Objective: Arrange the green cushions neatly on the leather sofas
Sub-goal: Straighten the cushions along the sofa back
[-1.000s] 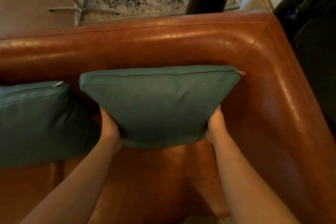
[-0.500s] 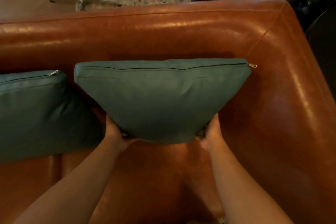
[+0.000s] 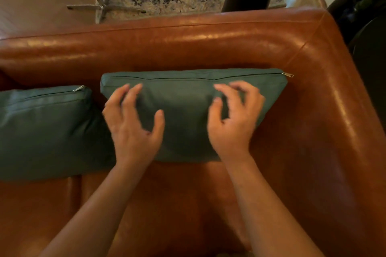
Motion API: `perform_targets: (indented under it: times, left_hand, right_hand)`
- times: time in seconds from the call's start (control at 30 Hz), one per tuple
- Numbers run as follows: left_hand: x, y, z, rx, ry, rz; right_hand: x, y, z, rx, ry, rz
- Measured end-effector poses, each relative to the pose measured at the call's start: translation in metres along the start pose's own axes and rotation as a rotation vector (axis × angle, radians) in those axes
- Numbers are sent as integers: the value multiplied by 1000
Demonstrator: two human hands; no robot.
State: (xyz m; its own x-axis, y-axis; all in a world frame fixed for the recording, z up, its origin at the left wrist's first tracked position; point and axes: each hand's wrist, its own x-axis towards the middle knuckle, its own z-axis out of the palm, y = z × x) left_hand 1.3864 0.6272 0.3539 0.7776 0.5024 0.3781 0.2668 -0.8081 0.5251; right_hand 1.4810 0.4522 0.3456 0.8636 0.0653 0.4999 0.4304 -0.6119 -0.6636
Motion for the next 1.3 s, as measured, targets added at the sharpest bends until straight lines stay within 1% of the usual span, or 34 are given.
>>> perform_targets:
  times: [0.03, 0.07, 0.13, 0.2, 0.27, 0.33, 0.4, 0.47, 0.53, 0.57, 0.63, 0.7, 0.77, 0.8, 0.83, 0.87, 0.9, 0.93, 0.97, 1.0, 1.07, 1.1, 1.13, 1.23, 1.3]
  left_hand:
    - [14, 1, 4, 87, -45, 94]
    - [25, 0, 11, 178, -122, 136]
    - [39, -1, 25, 390, -297, 127]
    - [40, -4, 35, 507, -394, 97]
    - [44, -6, 36, 516, -382, 79]
    - [49, -14, 26, 483, -305, 24]
    - [51, -29, 15, 460, -283, -65]
    - [48, -41, 10, 453, -320, -96]
    - [49, -41, 10, 446, -351, -99]
    - [51, -39, 10, 445, -352, -105]
    - [55, -37, 9, 446, -354, -124]
    - [54, -38, 7, 436, -364, -139]
    - [51, -39, 7, 400, -385, -148]
    - [49, -37, 7, 376, -390, -151]
    - [49, -35, 7, 341, -379, -164]
    - [48, -33, 5, 288, -344, -188]
    - [46, -30, 1, 219, -293, -233]
    - [41, -30, -2, 128, -235, -296]
    - [36, -31, -5, 23, -185, -368]
    - [29, -33, -5, -98, -160, -452]
    - [19, -30, -1, -326, -161, -624]
    - [17, -27, 3, -377, -169, -677]
    - [17, -22, 5, -386, -178, -693]
    - [22, -20, 8, -388, -169, -683]
    - [22, -29, 3, -484, -118, -714]
  right_hand:
    - [8, -8, 10, -47, -95, -50]
    - [13, -13, 22, -125, -220, -59]
    - [16, -14, 46, -334, -477, -33]
    - [15, -11, 59, -437, -638, -51]
    - [20, -6, 59, -439, -660, -63]
    - [31, -2, 47, -428, -574, -53]
    - [40, 14, 32, -462, -508, 23]
    - [43, 32, 22, -526, -582, 81]
    - [47, 40, 18, -561, -686, 59]
    - [51, 42, 15, -559, -711, 40]
    - [62, 45, 6, -543, -672, 30]
    - [69, 57, -6, -570, -595, 95]
    - [69, 71, -13, -556, -647, 163]
    - [67, 77, -15, -509, -671, 169]
    - [66, 79, -18, -449, -654, 161]
    - [64, 82, -21, -388, -583, 147]
    - [63, 84, -27, -336, -474, 146]
    - [59, 89, -32, -286, -348, 183]
    - [53, 93, -37, -211, -236, 267]
    - [45, 96, -40, -94, -172, 396]
    - [30, 93, -37, 165, -189, 684]
    - [24, 87, -32, 241, -220, 767]
    - [20, 83, -26, 292, -234, 808]
    - [22, 83, -19, 427, -212, 848]
    - [27, 92, -26, 510, -165, 901]
